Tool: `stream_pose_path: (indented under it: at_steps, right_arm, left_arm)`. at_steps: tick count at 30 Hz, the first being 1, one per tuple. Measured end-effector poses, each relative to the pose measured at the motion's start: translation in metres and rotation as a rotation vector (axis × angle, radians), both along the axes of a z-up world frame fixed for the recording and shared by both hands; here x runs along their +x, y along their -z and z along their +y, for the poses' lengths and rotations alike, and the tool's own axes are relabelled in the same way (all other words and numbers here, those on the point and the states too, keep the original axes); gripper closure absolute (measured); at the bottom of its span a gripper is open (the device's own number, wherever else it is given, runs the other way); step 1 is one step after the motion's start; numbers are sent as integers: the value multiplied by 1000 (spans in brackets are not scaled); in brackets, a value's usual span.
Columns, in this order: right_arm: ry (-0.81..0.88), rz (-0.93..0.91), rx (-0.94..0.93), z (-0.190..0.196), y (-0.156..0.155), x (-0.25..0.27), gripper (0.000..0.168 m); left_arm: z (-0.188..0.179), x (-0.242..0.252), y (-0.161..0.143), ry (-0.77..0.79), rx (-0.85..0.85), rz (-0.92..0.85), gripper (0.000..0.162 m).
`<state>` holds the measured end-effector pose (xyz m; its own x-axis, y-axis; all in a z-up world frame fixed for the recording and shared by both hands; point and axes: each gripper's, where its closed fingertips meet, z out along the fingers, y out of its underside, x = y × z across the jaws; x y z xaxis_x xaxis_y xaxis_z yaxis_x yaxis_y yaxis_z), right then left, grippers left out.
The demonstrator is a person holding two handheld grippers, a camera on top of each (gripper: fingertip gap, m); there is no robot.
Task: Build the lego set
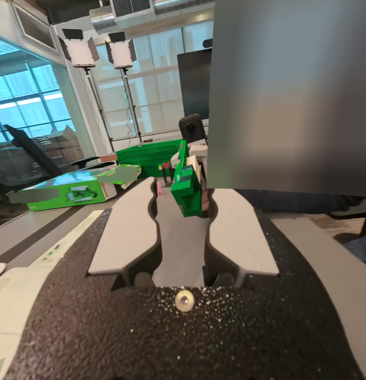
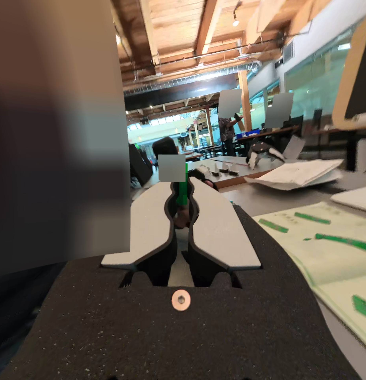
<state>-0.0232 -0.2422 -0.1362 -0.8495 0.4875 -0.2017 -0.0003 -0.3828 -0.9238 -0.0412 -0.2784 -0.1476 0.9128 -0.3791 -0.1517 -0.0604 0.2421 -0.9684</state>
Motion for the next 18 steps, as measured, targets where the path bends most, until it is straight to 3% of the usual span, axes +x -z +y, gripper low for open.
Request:
stream_pose_path:
  at_steps: [3,9,18]
  right_arm:
    - [50,125,118,-9,-2,7,162]
    - [46,159,161,-16,0,10,162]
    - [38,178,167,-17,-1,12,162]
  left_arm:
    - [-1,8,-2,58,0,-35,123]
    - [-4,13,-2,107,20,-46,141]
    - [-6,19,-4,160,19,-61,145]
